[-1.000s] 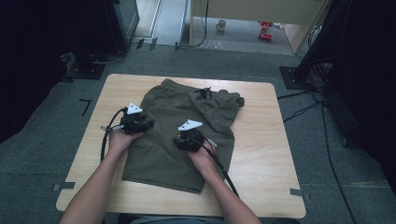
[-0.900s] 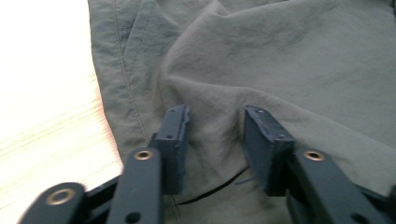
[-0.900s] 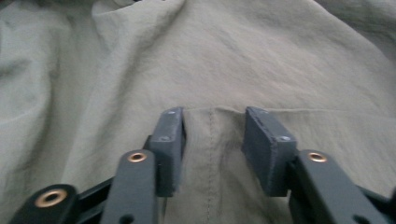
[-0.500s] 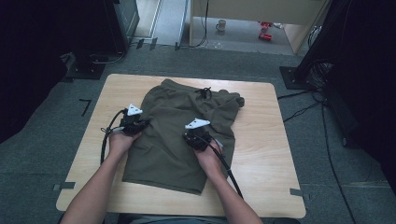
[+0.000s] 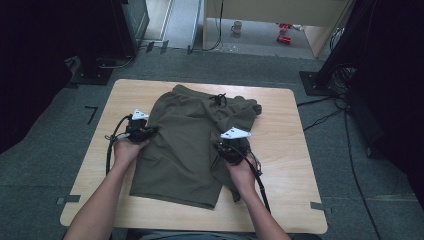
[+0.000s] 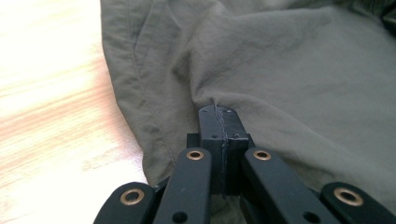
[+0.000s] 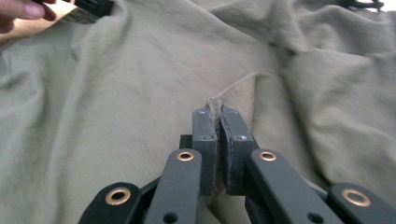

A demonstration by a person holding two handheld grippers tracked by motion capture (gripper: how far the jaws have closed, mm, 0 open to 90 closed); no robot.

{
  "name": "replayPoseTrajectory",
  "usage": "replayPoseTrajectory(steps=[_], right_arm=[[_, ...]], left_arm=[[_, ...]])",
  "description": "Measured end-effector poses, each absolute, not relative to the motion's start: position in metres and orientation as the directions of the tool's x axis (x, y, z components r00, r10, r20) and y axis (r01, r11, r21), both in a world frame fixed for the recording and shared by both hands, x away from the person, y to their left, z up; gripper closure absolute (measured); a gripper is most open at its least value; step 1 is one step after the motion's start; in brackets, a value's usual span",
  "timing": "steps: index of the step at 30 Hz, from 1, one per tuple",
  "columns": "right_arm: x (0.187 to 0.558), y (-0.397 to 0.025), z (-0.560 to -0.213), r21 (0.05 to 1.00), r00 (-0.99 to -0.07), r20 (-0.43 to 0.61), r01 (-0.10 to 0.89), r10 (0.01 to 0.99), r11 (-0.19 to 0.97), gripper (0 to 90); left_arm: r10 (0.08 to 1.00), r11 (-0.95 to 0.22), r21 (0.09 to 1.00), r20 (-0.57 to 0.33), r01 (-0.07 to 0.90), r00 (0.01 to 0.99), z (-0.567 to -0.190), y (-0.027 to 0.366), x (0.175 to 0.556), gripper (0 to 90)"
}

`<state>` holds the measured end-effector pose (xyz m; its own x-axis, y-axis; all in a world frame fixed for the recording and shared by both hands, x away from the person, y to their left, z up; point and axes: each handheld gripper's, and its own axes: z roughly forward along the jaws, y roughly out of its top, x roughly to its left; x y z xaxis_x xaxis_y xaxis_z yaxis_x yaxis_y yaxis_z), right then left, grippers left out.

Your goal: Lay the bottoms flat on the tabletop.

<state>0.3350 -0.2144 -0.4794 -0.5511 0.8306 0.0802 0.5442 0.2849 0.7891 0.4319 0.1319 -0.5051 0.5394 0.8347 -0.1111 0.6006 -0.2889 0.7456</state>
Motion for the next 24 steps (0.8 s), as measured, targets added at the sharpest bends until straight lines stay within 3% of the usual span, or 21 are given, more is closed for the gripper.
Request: replayPoseTrajectory(steps=[24], right_arm=[[0.306,-0.308,-0.483,0.775,-0.394,0.047,0.594,0.918,0.216,86.1]], left_arm=[[0.890,-0.182,0.735,-0.158,0.653,0.427,-0.506,0.182,0.428,90.0]])
